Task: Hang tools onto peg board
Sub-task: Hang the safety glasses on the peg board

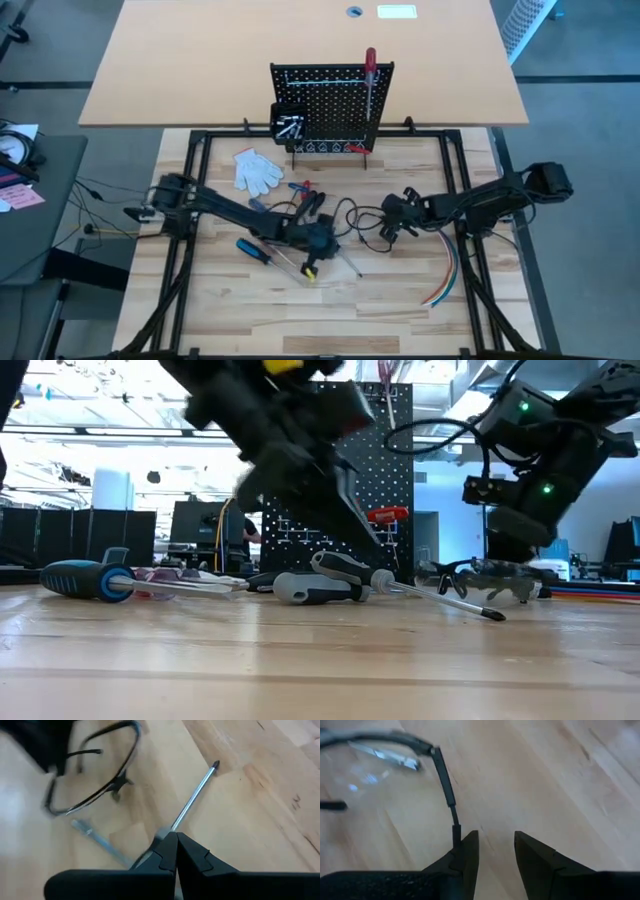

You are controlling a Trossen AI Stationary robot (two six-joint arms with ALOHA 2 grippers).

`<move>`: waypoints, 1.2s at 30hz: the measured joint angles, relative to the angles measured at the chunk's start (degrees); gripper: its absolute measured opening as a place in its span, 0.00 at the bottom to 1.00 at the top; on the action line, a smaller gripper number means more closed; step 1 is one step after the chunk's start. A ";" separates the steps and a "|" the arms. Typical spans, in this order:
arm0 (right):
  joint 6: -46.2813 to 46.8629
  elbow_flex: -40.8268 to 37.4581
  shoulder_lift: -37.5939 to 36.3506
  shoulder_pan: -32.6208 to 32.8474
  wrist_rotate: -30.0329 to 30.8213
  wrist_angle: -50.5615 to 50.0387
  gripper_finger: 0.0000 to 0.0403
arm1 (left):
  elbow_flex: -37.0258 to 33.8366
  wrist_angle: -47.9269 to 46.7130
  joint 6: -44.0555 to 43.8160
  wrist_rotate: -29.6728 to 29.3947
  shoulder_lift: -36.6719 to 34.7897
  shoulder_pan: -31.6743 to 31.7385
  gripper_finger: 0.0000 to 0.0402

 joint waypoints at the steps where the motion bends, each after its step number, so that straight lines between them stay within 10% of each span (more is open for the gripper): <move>1: 0.01 0.01 -0.04 0.01 -0.07 1.21 0.33 | 1.22 0.28 0.53 1.02 1.38 0.39 0.00; 13: 1.06 0.07 0.01 2.54 -4.30 8.06 0.33 | 19.85 -9.10 2.41 1.65 15.16 3.95 0.00; 36: 1.65 4.94 -6.67 12.02 3.73 -2.75 0.33 | 20.02 -22.09 -3.33 -3.73 8.46 2.68 0.00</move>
